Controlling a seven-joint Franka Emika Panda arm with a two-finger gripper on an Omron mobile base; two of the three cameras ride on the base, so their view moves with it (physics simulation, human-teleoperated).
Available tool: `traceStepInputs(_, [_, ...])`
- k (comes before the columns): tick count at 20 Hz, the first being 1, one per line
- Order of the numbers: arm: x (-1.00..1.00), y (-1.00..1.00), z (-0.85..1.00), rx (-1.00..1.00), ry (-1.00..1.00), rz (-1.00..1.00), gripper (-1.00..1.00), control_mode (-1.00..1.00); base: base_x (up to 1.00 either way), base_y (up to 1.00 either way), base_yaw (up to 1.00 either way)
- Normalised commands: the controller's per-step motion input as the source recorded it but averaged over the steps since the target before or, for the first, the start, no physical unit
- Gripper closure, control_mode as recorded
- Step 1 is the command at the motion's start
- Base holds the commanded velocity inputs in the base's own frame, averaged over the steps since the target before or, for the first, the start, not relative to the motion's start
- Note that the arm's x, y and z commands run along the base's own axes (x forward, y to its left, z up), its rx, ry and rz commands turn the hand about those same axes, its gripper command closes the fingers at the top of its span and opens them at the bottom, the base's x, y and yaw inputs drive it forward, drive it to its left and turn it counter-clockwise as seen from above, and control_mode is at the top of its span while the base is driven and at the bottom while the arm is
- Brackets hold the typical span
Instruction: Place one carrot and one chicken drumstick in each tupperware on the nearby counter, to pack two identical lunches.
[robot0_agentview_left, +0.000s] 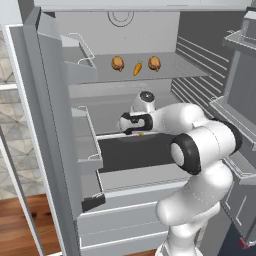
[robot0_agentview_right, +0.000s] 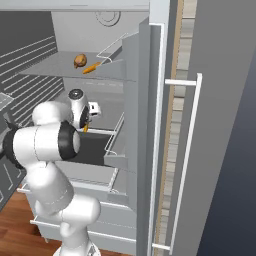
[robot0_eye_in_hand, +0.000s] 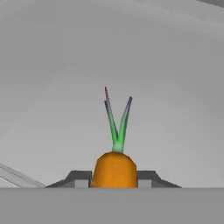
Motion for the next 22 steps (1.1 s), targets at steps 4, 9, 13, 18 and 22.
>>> traceStepInputs(4, [-1.0,-0.34,0.19,0.05,-0.13,0.0,1.0,-1.0,0.0,0.0,0.0])
traceStepInputs(9, [-1.0,-0.25,0.52,0.01,-0.15,0.1,1.0,-1.0,0.0,0.0,0.0])
traceStepInputs(13, [-0.83,-0.17,0.67,0.0,0.02,0.05,1.0,-1.0,0.0,0.0,0.0])
traceStepInputs(18, [-0.58,-0.23,0.84,0.0,0.13,0.0,1.0,-1.0,0.0,0.0,0.0])
traceStepInputs(22, [-0.26,-0.04,0.78,0.0,0.16,0.0,1.0,-1.0,0.0,0.0,0.0])
